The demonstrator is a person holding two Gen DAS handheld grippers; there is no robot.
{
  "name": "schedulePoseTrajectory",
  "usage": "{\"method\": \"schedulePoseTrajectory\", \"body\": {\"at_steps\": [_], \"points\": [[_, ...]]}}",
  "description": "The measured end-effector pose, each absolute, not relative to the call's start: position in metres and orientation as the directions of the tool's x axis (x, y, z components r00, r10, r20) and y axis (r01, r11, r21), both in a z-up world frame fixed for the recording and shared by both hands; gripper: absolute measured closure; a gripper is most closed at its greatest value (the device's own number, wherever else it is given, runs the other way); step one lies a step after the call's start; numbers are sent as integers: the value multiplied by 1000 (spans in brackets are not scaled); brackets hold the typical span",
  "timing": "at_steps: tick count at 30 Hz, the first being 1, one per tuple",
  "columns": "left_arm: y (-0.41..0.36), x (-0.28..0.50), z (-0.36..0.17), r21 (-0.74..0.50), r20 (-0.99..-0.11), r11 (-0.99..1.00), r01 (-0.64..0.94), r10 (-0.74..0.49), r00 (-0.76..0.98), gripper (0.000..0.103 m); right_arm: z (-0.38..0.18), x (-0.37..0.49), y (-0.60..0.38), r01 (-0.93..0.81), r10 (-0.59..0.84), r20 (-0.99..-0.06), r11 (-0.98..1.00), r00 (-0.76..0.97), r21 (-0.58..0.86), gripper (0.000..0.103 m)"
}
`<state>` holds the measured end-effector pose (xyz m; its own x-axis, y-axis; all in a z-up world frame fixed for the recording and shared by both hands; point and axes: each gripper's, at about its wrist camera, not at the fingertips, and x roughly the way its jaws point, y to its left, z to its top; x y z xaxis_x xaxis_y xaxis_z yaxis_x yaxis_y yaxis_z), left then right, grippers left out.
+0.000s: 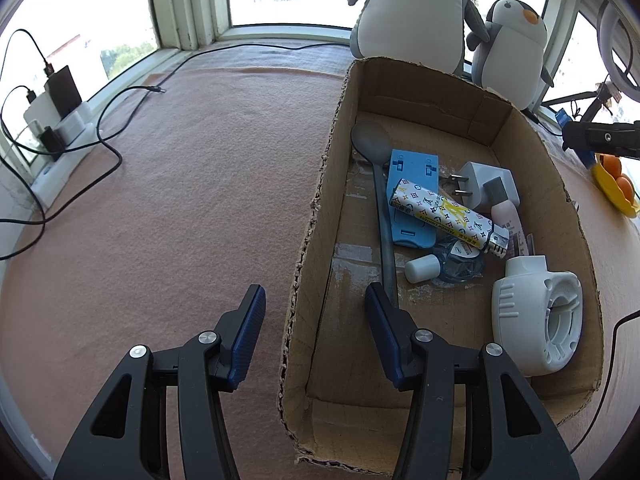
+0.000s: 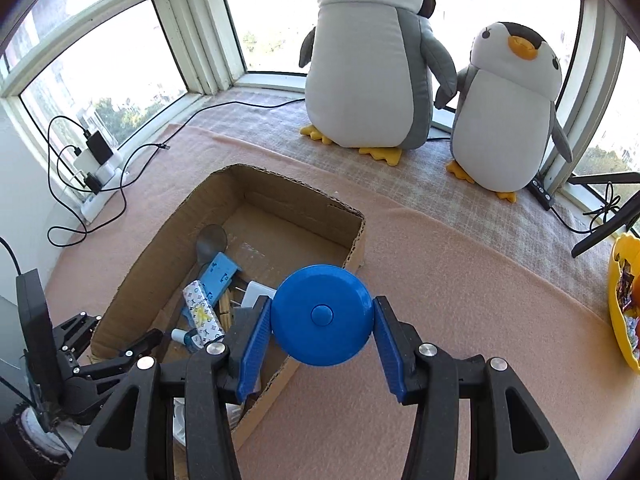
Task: Organize rigid objects
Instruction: 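Carry the tape measure over the box and open the right gripper, then move the right tool to the black cylinder and grasp it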
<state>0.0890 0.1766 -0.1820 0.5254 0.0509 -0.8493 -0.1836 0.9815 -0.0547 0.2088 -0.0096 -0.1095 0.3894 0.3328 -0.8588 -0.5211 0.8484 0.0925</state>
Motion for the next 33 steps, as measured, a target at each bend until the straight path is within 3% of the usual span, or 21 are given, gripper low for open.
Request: {"method": "schedulePoseTrajectory", "body": {"at_steps": [21, 26, 33], "points": [[177, 89, -182, -53, -849, 982, -183, 52, 525, 51, -141, 199, 54, -578, 313, -885, 814, 344, 63, 57], [177, 89, -182, -54, -849, 982, -183, 52, 526, 51, -139, 200, 54, -571, 319, -882, 818, 348, 70, 45], [177, 89, -182, -54, -849, 982, -183, 51, 525, 51, -134, 201, 46, -556, 322, -877, 827, 355, 78, 45]]}}
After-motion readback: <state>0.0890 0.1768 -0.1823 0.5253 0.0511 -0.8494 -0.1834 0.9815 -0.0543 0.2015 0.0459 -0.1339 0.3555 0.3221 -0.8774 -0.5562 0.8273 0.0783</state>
